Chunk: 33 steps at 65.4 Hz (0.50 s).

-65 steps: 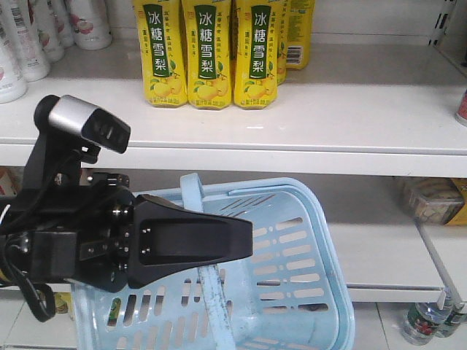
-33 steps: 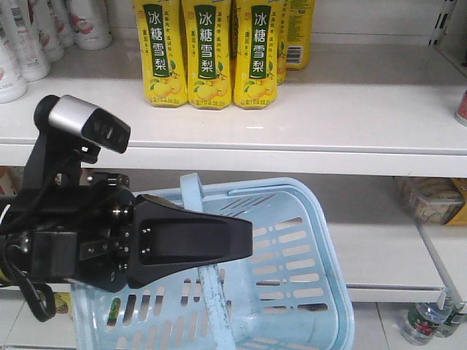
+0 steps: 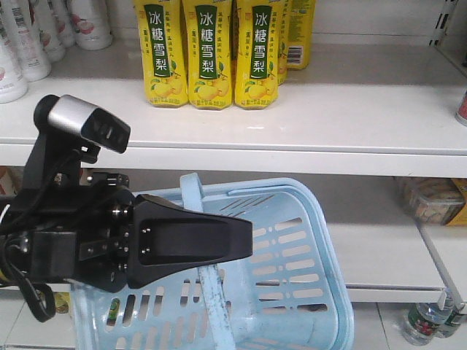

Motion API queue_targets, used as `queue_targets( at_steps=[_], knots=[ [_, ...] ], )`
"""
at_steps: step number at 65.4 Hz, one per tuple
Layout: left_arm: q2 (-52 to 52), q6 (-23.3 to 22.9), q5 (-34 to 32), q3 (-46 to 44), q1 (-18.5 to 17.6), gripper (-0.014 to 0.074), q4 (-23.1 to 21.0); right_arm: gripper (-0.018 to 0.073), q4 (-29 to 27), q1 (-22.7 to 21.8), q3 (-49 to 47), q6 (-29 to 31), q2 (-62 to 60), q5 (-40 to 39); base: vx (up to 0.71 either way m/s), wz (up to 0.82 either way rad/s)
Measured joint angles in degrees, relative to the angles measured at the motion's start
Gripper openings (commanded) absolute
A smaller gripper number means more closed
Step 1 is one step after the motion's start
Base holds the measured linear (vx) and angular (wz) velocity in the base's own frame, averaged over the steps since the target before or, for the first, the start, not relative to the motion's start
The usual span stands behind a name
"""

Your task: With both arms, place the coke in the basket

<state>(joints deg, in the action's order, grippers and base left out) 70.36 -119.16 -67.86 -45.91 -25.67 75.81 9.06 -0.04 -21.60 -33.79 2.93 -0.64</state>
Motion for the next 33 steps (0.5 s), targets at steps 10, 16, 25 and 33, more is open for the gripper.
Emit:
queue_targets(
  at_steps=[10,16,25,33],
  knots=[
    [0.0,0.0,0.0,0.0,0.0,-0.0006,0.0,0.027,10.84,0.0,-8.24,0.93,6.33,10.07,0.0,0.0],
    [0.0,0.0,0.0,0.0,0.0,-0.0006,0.0,0.0428,13.88,0.0,-9.94,1.9,10.1,10.9,0.0,0.0],
    [0.0,0.0,0.0,0.0,0.0,-0.0006,0.0,0.0619,19.33,0.0,-10.09,3.19,16.06,7.05,0.0,0.0],
    [0.0,0.0,0.0,0.0,0.0,-0.0006,0.0,0.0662,24.66,0.0,-10.94,3.2,21.39,0.64,0.0,0.0]
  ],
)
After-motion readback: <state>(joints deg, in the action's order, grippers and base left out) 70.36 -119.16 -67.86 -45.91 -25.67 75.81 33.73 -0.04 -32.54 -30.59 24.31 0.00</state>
